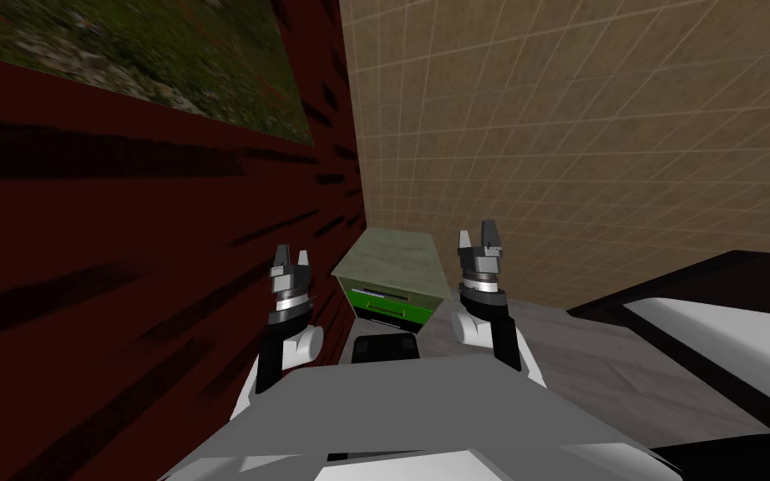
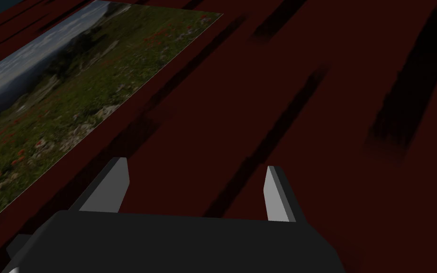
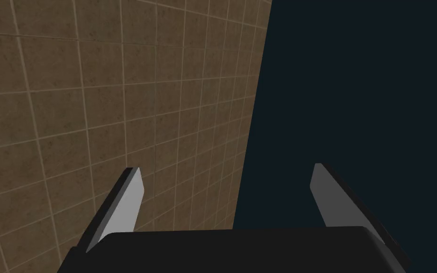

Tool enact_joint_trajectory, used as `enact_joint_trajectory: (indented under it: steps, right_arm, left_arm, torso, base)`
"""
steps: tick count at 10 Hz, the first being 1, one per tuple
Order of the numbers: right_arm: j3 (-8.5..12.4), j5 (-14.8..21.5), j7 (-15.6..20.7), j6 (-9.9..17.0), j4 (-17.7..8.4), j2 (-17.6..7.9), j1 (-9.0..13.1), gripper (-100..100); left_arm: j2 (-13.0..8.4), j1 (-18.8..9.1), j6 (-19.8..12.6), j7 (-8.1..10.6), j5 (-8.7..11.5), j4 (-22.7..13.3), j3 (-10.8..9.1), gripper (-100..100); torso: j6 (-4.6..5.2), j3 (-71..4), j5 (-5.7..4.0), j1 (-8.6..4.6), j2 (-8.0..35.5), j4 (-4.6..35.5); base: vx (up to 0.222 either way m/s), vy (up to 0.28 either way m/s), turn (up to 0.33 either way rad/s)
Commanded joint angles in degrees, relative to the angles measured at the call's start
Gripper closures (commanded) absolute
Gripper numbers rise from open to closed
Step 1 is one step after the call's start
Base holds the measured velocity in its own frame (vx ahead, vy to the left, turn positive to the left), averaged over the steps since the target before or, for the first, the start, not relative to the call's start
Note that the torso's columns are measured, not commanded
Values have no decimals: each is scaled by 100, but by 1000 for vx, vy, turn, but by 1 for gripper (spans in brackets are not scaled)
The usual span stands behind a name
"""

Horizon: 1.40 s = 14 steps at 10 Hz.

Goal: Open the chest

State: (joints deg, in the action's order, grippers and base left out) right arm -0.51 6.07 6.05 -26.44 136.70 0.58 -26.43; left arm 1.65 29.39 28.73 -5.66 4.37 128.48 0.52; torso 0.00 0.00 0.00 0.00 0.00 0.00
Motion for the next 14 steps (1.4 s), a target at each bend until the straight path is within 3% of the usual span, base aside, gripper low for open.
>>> enact_joint_trajectory:
  steps: [1,9,10,11,14]
  right_arm:
    - [0,0,0,0,0,0,0,0]
    - [0,0,0,-1,2,0,0,0]
    - [0,0,0,-1,2,0,0,0]
    - [0,0,0,0,0,0,0,0]
    - [0,0,0,0,-1,0,0,0]
  left_arm:
    - [0,0,0,0,0,0,0,0]
    - [0,0,1,0,0,2,0,0]
    - [-228,-14,-4,-6,-13,-51,8,-100]
    - [-382,-28,-8,-11,-26,-101,15,-100]
    - [-760,-88,-28,-37,-83,-326,48,-100]
  torso:
    - [0,-467,0,0,232,235]
    - [0,-7073,0,0,3539,3537]
    - [0,-7919,0,0,3962,3960]
    - [0,-8313,0,1,4156,4149]
    - [0,-8455,0,-1,4228,4227]
  base:
    - [0,0,0]
    - [0,0,0]
    - [3,-2,-15]
    - [-6,-4,-17]
    - [-11,-7,-25]
